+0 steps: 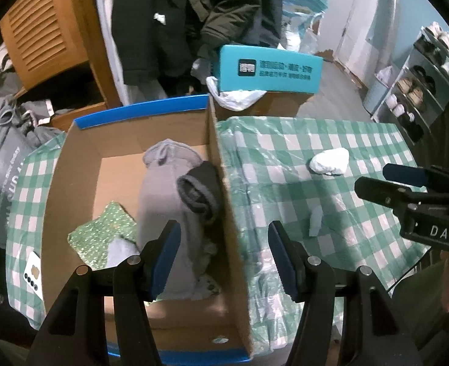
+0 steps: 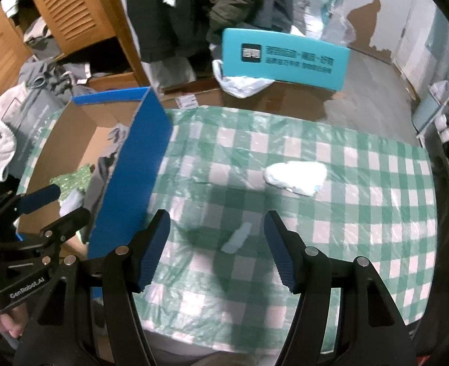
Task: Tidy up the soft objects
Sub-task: 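Move both tools back over the white bag bundle on the table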
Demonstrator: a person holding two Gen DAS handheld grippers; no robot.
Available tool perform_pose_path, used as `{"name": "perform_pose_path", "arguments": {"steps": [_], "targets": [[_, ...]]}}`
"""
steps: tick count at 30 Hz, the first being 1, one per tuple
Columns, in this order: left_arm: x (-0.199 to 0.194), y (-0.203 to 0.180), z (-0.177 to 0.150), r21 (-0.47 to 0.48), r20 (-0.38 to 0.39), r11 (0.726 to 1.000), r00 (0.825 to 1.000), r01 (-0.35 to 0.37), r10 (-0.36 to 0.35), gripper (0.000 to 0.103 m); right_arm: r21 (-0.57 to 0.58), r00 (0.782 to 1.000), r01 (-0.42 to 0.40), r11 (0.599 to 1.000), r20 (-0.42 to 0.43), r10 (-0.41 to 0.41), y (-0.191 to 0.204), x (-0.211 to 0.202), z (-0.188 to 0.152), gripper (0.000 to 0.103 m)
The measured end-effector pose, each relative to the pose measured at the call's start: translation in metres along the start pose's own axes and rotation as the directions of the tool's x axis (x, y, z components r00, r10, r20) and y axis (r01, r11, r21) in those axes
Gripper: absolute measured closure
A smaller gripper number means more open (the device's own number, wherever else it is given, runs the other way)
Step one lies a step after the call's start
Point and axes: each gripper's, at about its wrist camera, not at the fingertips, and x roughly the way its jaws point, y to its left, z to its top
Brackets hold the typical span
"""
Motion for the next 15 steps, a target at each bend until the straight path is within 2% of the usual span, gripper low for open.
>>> {"name": "perform_pose_path", "arguments": {"steps": [15], "targets": [[0.023, -0.041, 0.014, 0.064, -0.039, 0.998, 0.999, 0.006, -0.004, 0.042, 0.081, 0.999, 0.046, 0.996, -0.004, -0.046, -0.056, 0.002, -0.012, 0.039]]}}
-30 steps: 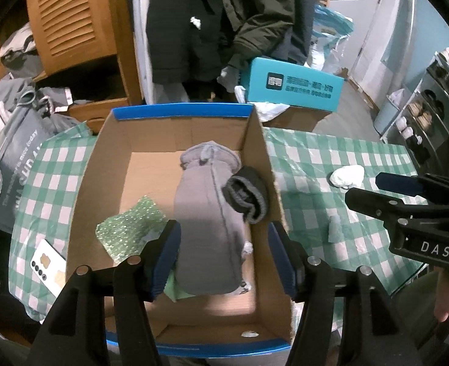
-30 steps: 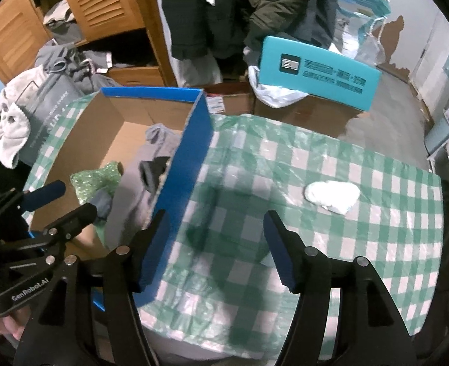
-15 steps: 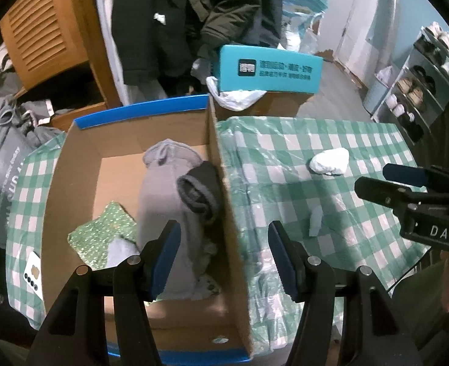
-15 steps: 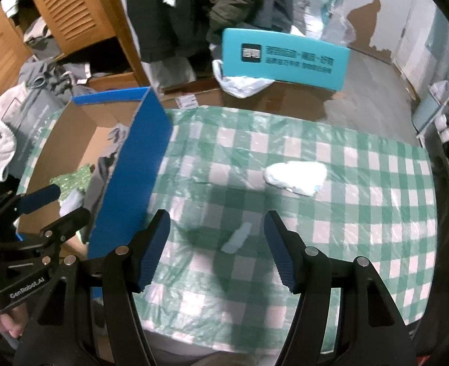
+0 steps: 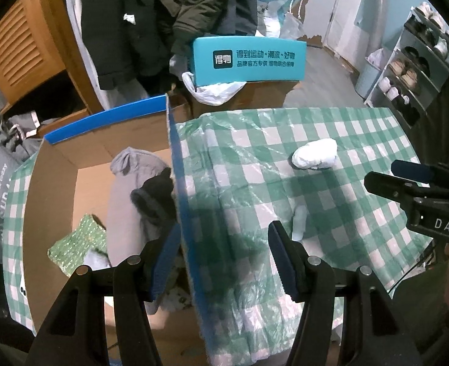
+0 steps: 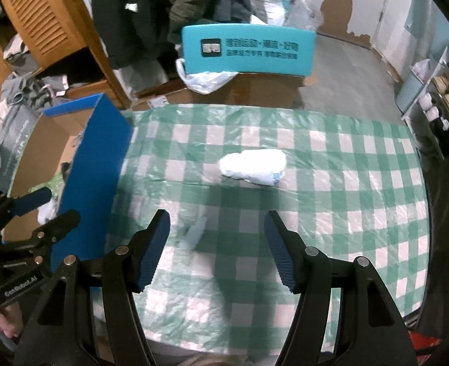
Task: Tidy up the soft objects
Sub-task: 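Move both tools back over the white bag bundle on the table, then grasp the white bag bundle with the right tool while the left tool approaches the small white item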
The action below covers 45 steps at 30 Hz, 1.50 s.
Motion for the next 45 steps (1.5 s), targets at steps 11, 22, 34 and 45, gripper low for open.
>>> {"name": "perform_pose_path", "arguments": {"steps": [11, 22, 34, 45], "targets": [[0.024, -0.016, 0.016, 0.009, -0.025, 1.000, 1.000, 0.000, 0.001, 0.042, 0.004, 0.999, 0.041, 0.999, -0.027, -0.041, -0.027, 0.032, 0.012, 0.039], [0.054, -0.032, 0.038, 0.009, -0.029, 1.000, 0.999, 0.027, -0.027, 0.042, -0.067, 0.996, 0.055, 0.996, -0.063, -0.059, -0.030, 0.064, 0.030, 0.039], [0.089, -0.036, 0.047, -0.002, -0.069, 0.999, 0.997, 0.038, -0.038, 0.042, -0.227, 0.996, 0.053, 0.972, -0.064, -0.069, -0.024, 0.104, 0.061, 0.039], [0.102, -0.030, 0.044, -0.028, -0.099, 0.998, 0.994, 0.051, -0.053, 0.042, -0.236, 0.991, 0.010, 0.972, -0.130, -0.042, -0.024, 0.142, 0.072, 0.039]]}}
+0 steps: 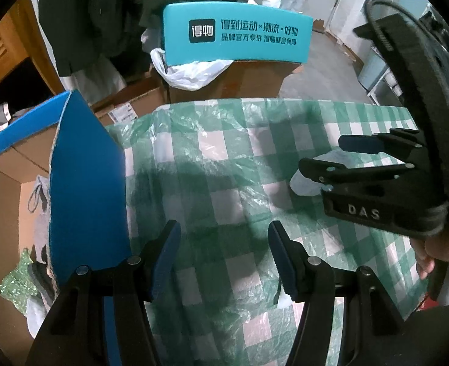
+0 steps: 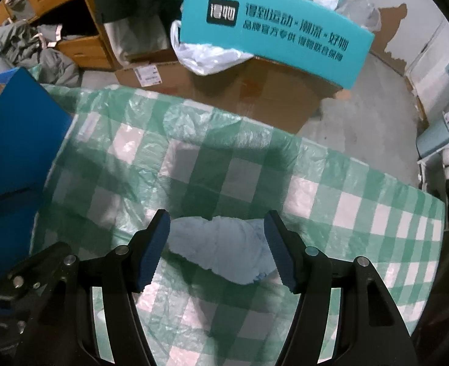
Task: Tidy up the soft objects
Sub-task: 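Grasp the white bag bundle with the right tool while the left tool approaches the small white item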
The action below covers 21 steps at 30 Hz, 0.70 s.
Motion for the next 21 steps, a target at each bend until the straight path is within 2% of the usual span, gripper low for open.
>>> {"name": "perform_pose_path", "arguments": {"steps": [11, 21], "targets": [[0.005, -0.001, -0.006, 0.006, -0.031, 0.999, 0.999, 0.036, -0.036, 0.042, 0.087, 0.996, -0.032, 0.996, -0.079, 0.039, -0.019, 0.006, -0.018, 0.039], [0.005, -0.019, -0.019, 0.054, -0.048, 0.996, 0.997, 0.069, -0.066, 0.042, 0.220, 0.981, 0.021, 0.975, -0.191, 0.022, -0.051, 0.003, -0.061, 0.038]]}}
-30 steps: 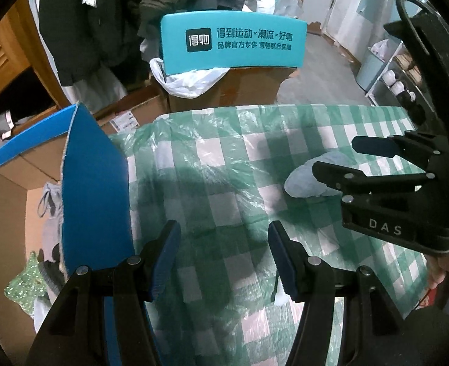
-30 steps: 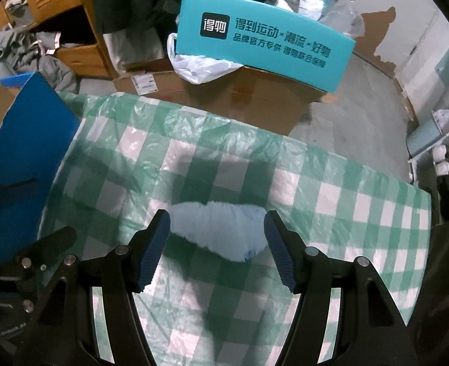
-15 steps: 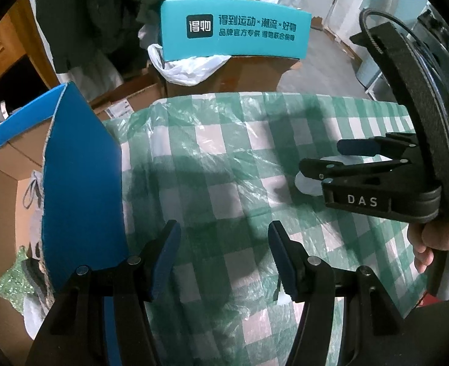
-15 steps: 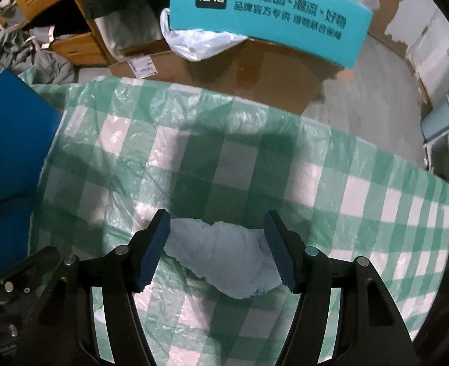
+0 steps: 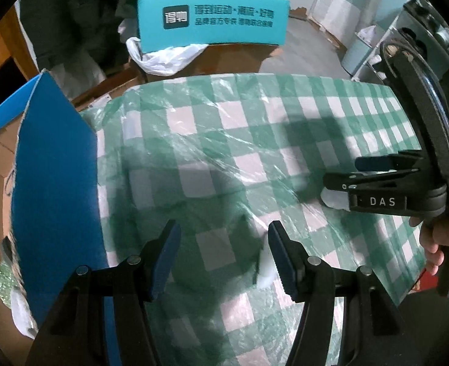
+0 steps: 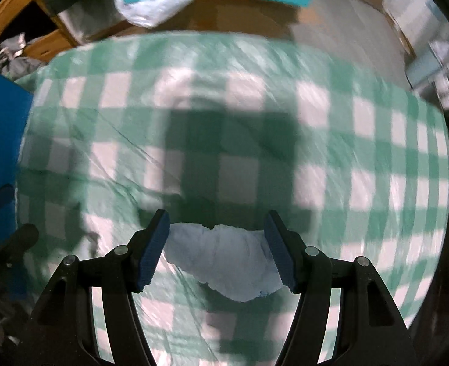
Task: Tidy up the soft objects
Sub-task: 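Grasp the white bag bundle with the right tool while the left tool approaches the small white item, then grasp the small white item with the left tool while the right tool lifts the bundle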
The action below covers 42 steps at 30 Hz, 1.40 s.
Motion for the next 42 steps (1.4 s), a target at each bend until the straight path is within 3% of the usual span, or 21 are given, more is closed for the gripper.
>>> {"name": "perform_pose_path", "arguments": {"steps": [5, 13, 20, 27, 33, 39, 41, 42], "targets": [[-0.002, -0.012, -0.008, 0.030, -0.008, 0.999, 1.000, 0.016, -0.016, 0.042, 0.074, 1.000, -0.021, 0.997, -0.011, 0.022, -0.019, -0.006, -0.018, 0.038], [0.002, -0.028, -0.020, 0.073, -0.037, 0.997, 0.999, 0.008, -0.005, 0.041, 0.027, 0.998, -0.005, 1.000, 0.065, 0.003, -0.030, -0.035, -0.035, 0.035], [0.010, -0.033, -0.027, 0.080, -0.067, 0.997, 0.998, 0.003, 0.002, 0.040, -0.135, 0.995, 0.033, 0.990, 0.102, -0.019, -0.017, -0.041, -0.052, 0.035], [0.023, -0.038, -0.030, 0.086, -0.090, 0.996, 0.996, -0.006, 0.014, 0.040, -0.314, 0.987, 0.145, 0.938, 0.107, -0.117, 0.007, -0.027, -0.070, 0.035], [0.033, -0.043, -0.031, 0.088, -0.114, 0.996, 0.993, 0.003, 0.007, 0.040, -0.373, 0.982, 0.189, 0.908, 0.088, -0.168, 0.011, -0.007, -0.073, 0.035], [0.037, -0.042, -0.028, 0.064, -0.109, 0.997, 0.994, 0.032, -0.025, 0.041, -0.388, 0.987, 0.162, 0.907, 0.063, -0.150, 0.012, 0.005, -0.069, 0.036], [0.037, -0.042, -0.027, 0.062, -0.109, 0.997, 0.993, 0.043, -0.036, 0.048, -0.391, 0.989, 0.149, 0.909, 0.051, -0.140, 0.012, 0.009, -0.065, 0.039], [0.037, -0.041, -0.027, 0.062, -0.110, 0.997, 0.993, 0.045, -0.038, 0.055, -0.391, 0.990, 0.142, 0.909, 0.044, -0.135, 0.012, 0.012, -0.061, 0.045]]}}
